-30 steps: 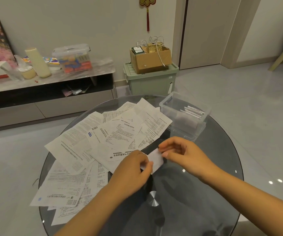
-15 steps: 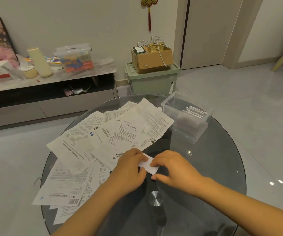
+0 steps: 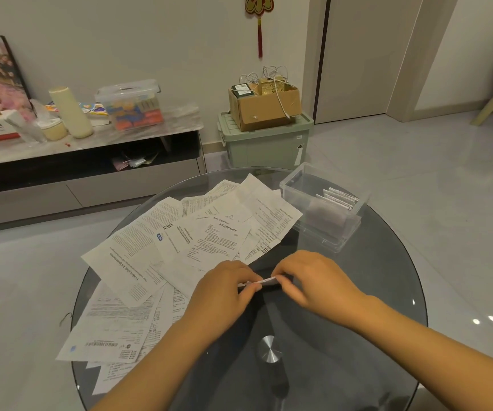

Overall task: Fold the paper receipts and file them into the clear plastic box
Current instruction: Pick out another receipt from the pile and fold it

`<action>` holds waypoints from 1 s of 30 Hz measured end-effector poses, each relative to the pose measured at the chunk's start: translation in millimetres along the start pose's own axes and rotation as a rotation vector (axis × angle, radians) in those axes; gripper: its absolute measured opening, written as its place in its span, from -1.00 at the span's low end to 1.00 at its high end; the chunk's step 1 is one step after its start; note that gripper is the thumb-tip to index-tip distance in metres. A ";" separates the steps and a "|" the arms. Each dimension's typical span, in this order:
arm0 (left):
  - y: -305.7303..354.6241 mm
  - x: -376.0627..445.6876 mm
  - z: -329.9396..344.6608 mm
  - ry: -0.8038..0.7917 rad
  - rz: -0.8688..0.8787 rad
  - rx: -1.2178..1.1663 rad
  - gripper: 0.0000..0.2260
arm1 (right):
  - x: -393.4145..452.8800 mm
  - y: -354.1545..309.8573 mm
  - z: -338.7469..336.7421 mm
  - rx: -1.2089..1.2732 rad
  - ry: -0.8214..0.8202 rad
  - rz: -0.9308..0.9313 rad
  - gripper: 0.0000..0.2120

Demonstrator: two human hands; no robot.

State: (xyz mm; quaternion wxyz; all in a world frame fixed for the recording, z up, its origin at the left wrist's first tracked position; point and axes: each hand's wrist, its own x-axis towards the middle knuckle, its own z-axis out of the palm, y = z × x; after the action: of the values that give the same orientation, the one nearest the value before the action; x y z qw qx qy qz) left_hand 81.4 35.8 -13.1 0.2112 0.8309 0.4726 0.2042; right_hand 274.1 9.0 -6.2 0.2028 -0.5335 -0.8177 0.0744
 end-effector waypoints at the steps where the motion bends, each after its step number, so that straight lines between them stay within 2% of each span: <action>1: 1.0 0.1 -1.0 0.019 -0.012 -0.022 -0.88 | 0.8 0.2 -1.2 -0.001 0.016 -0.018 -0.82; 6: 10.5 1.6 -8.2 0.092 -0.102 -0.113 -0.90 | 3.5 -4.2 -11.5 0.047 0.060 -0.010 -0.87; 11: 21.6 9.8 -19.0 0.201 -0.140 -0.230 -0.85 | 15.8 -4.8 -29.8 0.163 0.084 0.115 -0.88; 18: 30.6 36.7 -35.9 0.211 -0.092 -0.063 -0.91 | 30.9 -0.4 -47.4 0.190 0.087 0.188 -0.88; 22: 44.1 66.1 -40.8 0.187 -0.009 -0.106 -0.88 | 36.6 17.0 -60.7 0.167 0.195 0.227 -0.88; 24: 51.2 81.8 -42.4 0.188 0.022 -0.107 -0.78 | 40.1 27.1 -67.7 0.143 0.277 0.254 -0.89; 27: 61.8 103.6 -38.8 0.163 0.073 -0.019 -0.65 | 42.0 47.3 -77.4 0.101 0.440 0.345 -0.90; 30: 68.5 123.2 -28.8 0.137 0.123 0.042 -0.67 | 41.3 69.7 -83.2 0.040 0.595 0.428 -0.93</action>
State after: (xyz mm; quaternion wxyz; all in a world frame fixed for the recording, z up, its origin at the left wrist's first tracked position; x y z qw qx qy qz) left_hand 171.7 116.0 65.2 0.1480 0.8467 0.4382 0.2631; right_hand 352.6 67.7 56.0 0.4220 -0.6869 -0.5911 -0.0271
